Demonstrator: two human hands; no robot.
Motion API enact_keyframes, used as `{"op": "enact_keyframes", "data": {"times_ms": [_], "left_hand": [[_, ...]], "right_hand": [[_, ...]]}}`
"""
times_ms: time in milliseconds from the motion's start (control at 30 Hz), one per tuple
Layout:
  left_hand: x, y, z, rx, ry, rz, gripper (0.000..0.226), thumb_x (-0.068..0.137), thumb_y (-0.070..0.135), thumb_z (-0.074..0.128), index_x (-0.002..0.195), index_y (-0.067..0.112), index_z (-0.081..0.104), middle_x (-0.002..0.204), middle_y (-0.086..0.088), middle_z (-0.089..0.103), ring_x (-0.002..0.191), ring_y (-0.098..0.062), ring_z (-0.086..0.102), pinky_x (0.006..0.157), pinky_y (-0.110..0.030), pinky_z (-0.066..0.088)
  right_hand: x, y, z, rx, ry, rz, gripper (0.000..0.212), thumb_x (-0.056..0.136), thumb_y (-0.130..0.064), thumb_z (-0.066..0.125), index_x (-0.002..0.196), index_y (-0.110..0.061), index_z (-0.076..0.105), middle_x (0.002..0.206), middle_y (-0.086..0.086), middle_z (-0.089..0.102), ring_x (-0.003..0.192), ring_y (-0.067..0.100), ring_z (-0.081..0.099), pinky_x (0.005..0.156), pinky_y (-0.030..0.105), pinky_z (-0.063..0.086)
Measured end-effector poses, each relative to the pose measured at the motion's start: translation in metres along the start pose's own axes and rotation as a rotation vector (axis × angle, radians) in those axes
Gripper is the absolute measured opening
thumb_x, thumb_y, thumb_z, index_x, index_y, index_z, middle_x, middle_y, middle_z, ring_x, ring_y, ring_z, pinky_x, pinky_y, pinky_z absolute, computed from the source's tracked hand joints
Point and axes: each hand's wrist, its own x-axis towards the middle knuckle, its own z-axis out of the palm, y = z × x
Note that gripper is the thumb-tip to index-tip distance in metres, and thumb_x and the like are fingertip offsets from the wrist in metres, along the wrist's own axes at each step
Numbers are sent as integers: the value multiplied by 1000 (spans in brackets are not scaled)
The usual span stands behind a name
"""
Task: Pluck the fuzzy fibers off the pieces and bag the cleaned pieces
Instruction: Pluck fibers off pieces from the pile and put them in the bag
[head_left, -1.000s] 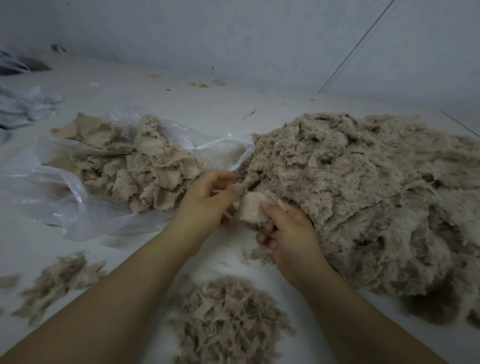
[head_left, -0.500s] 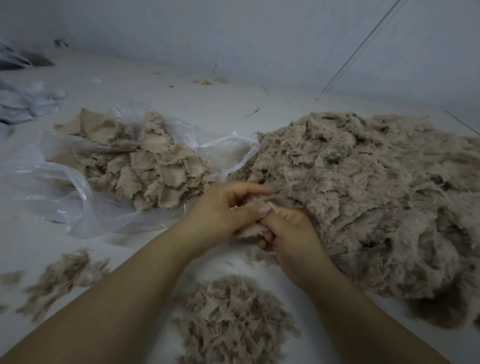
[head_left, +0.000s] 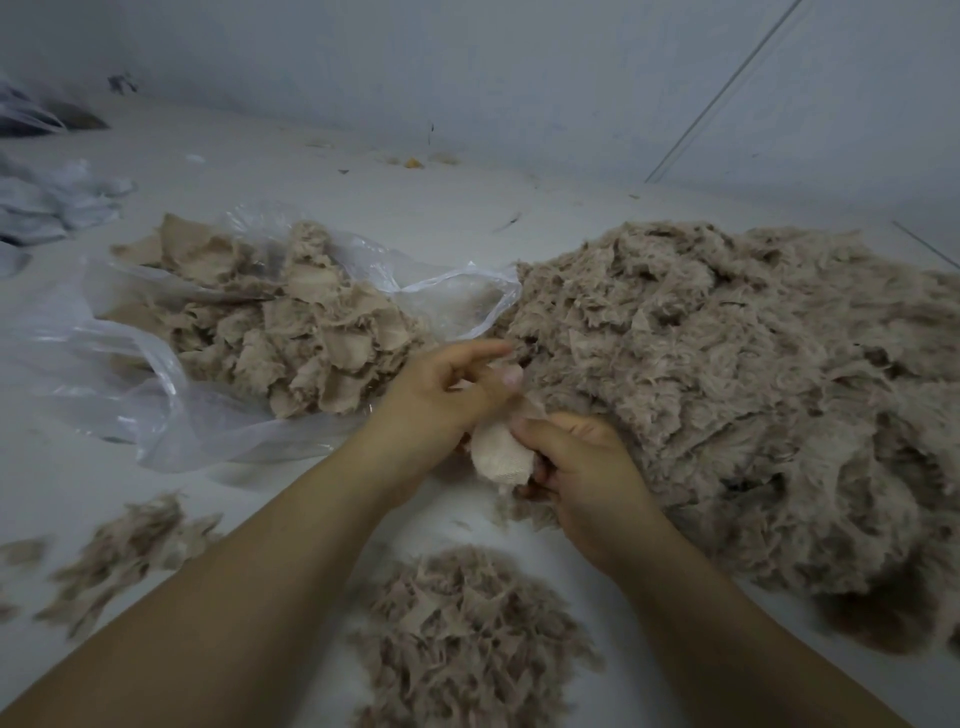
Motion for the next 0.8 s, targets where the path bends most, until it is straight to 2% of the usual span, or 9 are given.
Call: {"op": "enact_keyframes", "data": {"times_ms": [67, 133, 300, 367, 467, 533, 600, 667, 800], "left_hand": [[-2, 1, 7, 5, -56, 13, 14, 84, 22, 72, 89, 10, 76, 84, -15, 73, 74, -26, 70, 67, -33, 57], [-2, 1, 10, -15, 42, 26, 14, 86, 12, 71, 75, 3, 74, 74, -20, 71, 66, -28, 68, 63, -34, 56], [2, -4, 8, -115, 238, -35, 24, 91, 11, 66, 69, 3, 71, 59, -11, 61, 52, -21, 55, 50, -28, 47], [5, -4, -1, -110, 299, -51, 27, 94, 15, 63, 69, 7, 69, 56, -6, 57, 45, -17, 49, 44, -25, 40], [2, -3, -10, -90, 71, -149, 37, 90, 38, 65, 78, 3, 67, 61, -11, 62, 42, -18, 52, 38, -21, 37], [-2, -4, -8, -49, -103, -157, 31, 85, 33, 71, 83, 1, 68, 63, -16, 65, 41, -19, 53, 37, -20, 37], [1, -5, -5, -91, -35, -95, 12, 86, 11, 71, 77, 5, 66, 55, -13, 61, 37, -18, 50, 35, -20, 36], [4, -6, -6, -131, 95, -32, 13, 88, 1, 67, 78, 7, 61, 50, -9, 58, 34, -18, 47, 33, -21, 35], [2, -6, -7, -151, 27, -7, 11, 92, 12, 65, 96, 11, 56, 58, -14, 62, 39, -25, 53, 37, -26, 40]], "right_hand": [[-1, -1, 0, -30, -23, -4, 27, 92, -19, 64, 76, 4, 61, 62, 13, 46, 61, 27, 44, 53, 31, 42], [-1, -2, 1, -15, -22, 15, 26, 95, -16, 61, 80, 5, 61, 60, 12, 45, 57, 25, 43, 51, 29, 42], [0, -2, 1, 48, -1, 55, 33, 95, -17, 61, 63, -7, 59, 51, 2, 47, 44, 12, 46, 46, 22, 44], [1, -1, 1, 86, 25, 61, 46, 95, -18, 60, 49, -15, 56, 45, -1, 45, 40, 9, 45, 46, 20, 44], [1, -2, 1, 87, 30, 41, 50, 93, -25, 62, 44, -20, 54, 46, -1, 46, 42, 11, 47, 48, 22, 44], [0, -3, 2, 79, 23, 25, 45, 89, -32, 63, 47, -21, 56, 48, -1, 47, 45, 12, 48, 49, 23, 44], [0, -2, 1, 83, 20, 12, 42, 88, -36, 63, 51, -19, 57, 50, -1, 47, 46, 12, 47, 50, 24, 44], [-1, -2, 1, 88, 17, 3, 38, 87, -40, 62, 59, -14, 57, 52, -1, 47, 46, 10, 44, 51, 23, 45], [-2, -3, 2, 72, 30, -3, 39, 95, -35, 57, 62, -14, 57, 53, -1, 47, 49, 10, 46, 51, 22, 47]]}}
